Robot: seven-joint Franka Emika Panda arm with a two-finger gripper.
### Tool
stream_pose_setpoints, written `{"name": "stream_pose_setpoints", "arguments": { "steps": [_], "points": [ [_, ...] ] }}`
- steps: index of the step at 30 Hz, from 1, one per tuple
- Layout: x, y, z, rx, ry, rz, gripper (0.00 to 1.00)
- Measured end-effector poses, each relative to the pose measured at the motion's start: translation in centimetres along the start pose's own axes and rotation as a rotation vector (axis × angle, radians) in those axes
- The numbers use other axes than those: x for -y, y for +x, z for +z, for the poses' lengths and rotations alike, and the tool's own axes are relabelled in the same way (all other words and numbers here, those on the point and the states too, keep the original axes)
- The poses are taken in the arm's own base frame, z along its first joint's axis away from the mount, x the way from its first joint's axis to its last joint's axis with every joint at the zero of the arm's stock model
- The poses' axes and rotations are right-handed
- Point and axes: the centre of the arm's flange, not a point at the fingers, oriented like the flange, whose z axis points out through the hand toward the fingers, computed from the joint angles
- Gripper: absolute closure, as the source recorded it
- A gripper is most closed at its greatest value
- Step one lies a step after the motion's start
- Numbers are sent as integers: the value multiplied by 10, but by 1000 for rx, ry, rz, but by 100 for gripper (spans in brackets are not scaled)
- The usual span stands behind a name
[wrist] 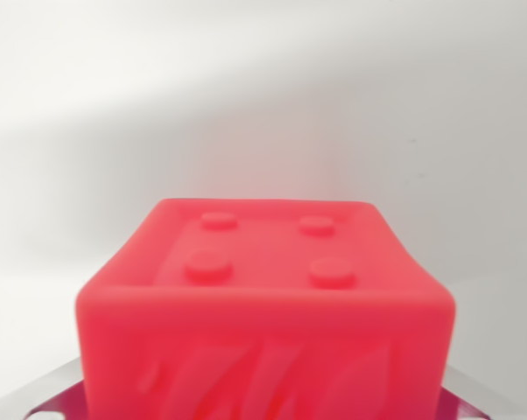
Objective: Destack cube
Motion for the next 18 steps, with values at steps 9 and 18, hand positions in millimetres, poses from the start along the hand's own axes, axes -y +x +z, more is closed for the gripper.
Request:
{"name": "stream_pose_setpoints", "arguments": {
  "steps": [9, 18],
  "points": [
    [0, 0, 13, 0, 0, 0, 100],
    [0, 0, 21, 0, 1, 1, 100]
  ]
}}
